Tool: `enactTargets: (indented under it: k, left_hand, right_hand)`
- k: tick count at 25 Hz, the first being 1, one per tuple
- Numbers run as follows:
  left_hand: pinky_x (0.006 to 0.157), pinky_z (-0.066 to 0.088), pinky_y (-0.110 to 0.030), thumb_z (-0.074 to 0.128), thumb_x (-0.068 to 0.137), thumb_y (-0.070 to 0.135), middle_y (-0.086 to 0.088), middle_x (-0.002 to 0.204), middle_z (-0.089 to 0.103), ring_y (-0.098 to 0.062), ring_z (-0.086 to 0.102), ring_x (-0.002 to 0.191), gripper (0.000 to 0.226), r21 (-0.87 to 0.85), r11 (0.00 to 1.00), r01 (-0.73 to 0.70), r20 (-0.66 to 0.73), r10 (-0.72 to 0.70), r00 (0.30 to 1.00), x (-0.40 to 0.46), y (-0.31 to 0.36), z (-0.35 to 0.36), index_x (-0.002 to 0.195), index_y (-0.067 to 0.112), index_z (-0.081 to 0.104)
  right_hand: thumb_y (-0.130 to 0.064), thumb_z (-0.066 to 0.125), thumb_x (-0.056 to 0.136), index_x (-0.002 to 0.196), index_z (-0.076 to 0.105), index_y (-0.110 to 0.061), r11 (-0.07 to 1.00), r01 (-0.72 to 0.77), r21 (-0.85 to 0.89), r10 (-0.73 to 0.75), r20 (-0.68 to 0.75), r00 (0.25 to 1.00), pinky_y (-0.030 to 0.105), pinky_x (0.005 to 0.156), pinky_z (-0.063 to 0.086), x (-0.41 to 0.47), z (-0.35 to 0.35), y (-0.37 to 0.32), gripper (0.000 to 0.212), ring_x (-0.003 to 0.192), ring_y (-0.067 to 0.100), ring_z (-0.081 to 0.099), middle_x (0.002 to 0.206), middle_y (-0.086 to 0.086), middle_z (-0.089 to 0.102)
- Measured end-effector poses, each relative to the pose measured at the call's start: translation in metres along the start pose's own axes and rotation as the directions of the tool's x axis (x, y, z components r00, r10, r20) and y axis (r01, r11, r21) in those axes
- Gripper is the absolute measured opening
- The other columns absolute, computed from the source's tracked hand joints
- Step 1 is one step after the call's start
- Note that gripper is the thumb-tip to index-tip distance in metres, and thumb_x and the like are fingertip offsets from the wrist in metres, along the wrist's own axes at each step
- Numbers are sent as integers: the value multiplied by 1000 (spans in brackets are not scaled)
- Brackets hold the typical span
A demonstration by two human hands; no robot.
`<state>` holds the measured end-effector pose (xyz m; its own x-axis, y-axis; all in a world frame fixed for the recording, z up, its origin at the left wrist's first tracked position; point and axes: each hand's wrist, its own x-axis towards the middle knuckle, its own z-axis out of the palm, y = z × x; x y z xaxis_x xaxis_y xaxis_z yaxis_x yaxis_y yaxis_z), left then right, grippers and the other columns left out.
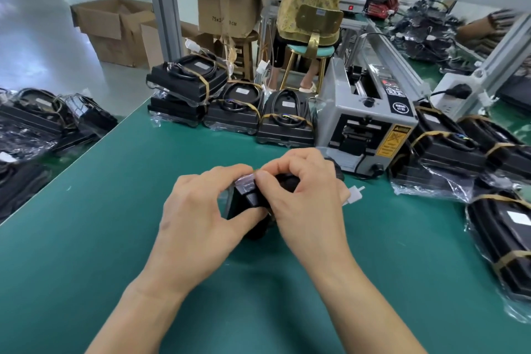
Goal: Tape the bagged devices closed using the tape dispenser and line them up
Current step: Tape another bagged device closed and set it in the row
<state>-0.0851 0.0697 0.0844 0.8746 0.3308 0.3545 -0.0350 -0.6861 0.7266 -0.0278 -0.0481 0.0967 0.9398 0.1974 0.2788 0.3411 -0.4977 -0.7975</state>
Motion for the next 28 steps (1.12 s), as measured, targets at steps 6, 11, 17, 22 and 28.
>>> enactTargets:
  k: [6, 11, 17, 22, 28]
  left_hand:
    - [86, 31, -2, 86, 62, 24, 33, 97, 64, -3, 52, 100, 51, -36, 999, 17, 51, -15, 999, 2, -11, -7, 106, 38, 67]
    - [88, 33, -4, 87, 63, 16, 34, 100, 64, 6, 55, 105, 51, -130, 992, 8, 106, 6, 994, 11, -19, -13, 98, 46, 64]
    - [103, 26, -14, 74, 70, 25, 26, 121, 57, -1, 48, 120, 45, 20, 993, -116, 69, 115, 991, 16, -8, -8, 112, 36, 61]
    - [108, 26, -33, 54, 70, 41, 7, 128, 57, -15, 49, 120, 55, 257, 870, -420, 192, 380, 905, 21, 34, 22, 122, 24, 61]
    - [63, 45, -29, 71, 62, 28, 9, 102, 72, -23, 70, 78, 43, 372, 842, -390, 244, 317, 917, 36, 33, 37, 104, 24, 71]
  right_hand:
    - [-26, 63, 88, 84, 60, -39, 998, 56, -10, -56, -6, 998, 25, 95, 18, 12, -24, 14, 14, 107, -8, 43, 103, -23, 57]
    - [-29, 65, 85, 105, 61, -42, 999, 6, 49, -15, 175, 984, 39, 115, 23, 22, -64, 45, 24, 125, -6, 42, 122, -29, 54]
    - [-38, 65, 87, 116, 57, -47, 992, -95, 81, 70, 276, 959, 41, 113, 30, 20, -63, 67, 31, 125, 4, 46, 123, -26, 57]
    - [-40, 65, 83, 116, 60, -40, 988, -54, 144, 5, 322, 947, 38, 110, 35, 26, -61, 74, 33, 119, 4, 52, 118, -21, 63]
    - [-24, 53, 98, 126, 57, -29, 931, -179, 318, 74, 316, 946, 21, 102, 40, 42, -65, 92, 29, 116, 4, 56, 119, -12, 63]
